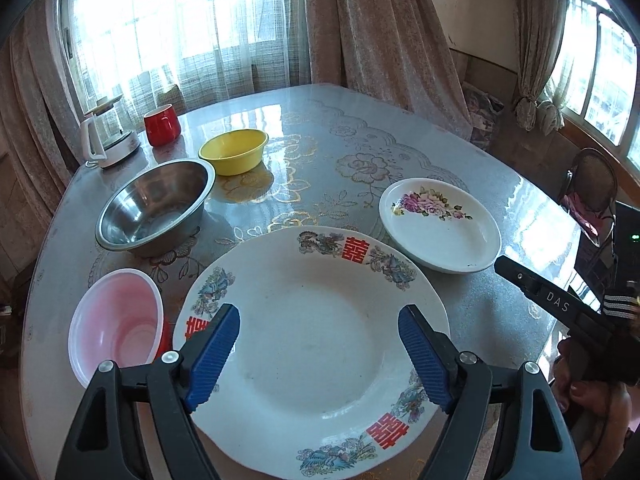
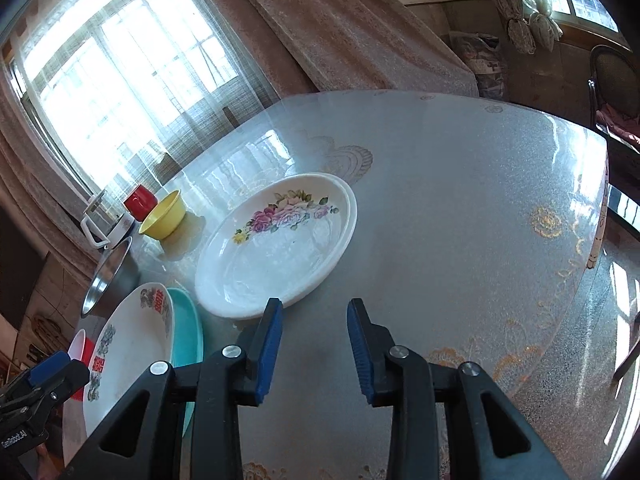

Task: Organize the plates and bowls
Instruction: 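Move both grippers to the rim of the flower-print white plate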

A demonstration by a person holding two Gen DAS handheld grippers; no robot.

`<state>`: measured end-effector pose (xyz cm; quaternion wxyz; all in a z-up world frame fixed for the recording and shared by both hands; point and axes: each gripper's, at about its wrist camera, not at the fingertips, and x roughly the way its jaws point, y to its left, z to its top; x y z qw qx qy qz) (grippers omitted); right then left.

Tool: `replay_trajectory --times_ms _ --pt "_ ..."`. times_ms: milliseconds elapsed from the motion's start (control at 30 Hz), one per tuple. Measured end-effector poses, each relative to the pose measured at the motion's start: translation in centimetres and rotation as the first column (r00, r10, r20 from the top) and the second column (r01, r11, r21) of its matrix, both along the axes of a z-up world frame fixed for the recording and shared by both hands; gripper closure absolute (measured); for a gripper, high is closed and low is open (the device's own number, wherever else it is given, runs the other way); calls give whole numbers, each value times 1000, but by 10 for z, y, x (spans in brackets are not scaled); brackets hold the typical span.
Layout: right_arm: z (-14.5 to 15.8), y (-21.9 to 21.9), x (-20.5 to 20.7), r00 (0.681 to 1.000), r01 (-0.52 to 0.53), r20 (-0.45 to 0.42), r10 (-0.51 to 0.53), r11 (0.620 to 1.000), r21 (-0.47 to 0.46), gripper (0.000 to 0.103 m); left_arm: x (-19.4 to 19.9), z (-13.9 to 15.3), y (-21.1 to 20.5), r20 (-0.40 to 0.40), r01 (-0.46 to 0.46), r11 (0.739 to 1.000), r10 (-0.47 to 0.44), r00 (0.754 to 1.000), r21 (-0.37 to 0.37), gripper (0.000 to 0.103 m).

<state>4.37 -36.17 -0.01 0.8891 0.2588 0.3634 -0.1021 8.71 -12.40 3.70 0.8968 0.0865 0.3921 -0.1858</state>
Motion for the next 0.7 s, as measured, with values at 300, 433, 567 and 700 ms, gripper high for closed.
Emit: replay_trajectory --times_ms 300,433,567,700 --pt "-4 -20 36 998 60 -8 -60 998 -9 70 28 11 -15 -21 8 1000 -8 1000 -23 18" --pt "-6 -20 48 998 65 -20 -65 998 -16 70 37 14 -26 -20 18 1000 -18 1000 9 17" --pt "-13 -22 56 996 83 -32 -82 996 14 69 49 13 -37 -34 30 1000 -29 999 11 17" --pt "-16 -19 59 996 86 -36 -86 996 3 73 68 11 -45 -73 30 999 -31 997 -22 17"
